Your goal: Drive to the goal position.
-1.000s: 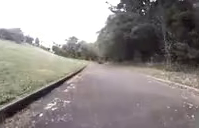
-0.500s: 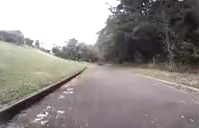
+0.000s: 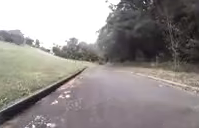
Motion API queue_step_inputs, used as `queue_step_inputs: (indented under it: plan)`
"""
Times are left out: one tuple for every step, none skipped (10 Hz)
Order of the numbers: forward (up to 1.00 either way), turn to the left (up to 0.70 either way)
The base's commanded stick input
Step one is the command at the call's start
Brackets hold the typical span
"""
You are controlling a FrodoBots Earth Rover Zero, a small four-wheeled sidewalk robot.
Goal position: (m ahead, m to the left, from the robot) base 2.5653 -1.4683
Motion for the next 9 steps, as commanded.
queue_step_inputs:
  plan:
    - [0.67,0.0]
    - [0.67,0.0]
    - [0.67,0.0]
    - [0.67,0.0]
    - [0.67,0.0]
    - [0.67,-0.01]
    - [0.67,-0.01]
    - [0.67,-0.01]
    - [0.67,-0.02]
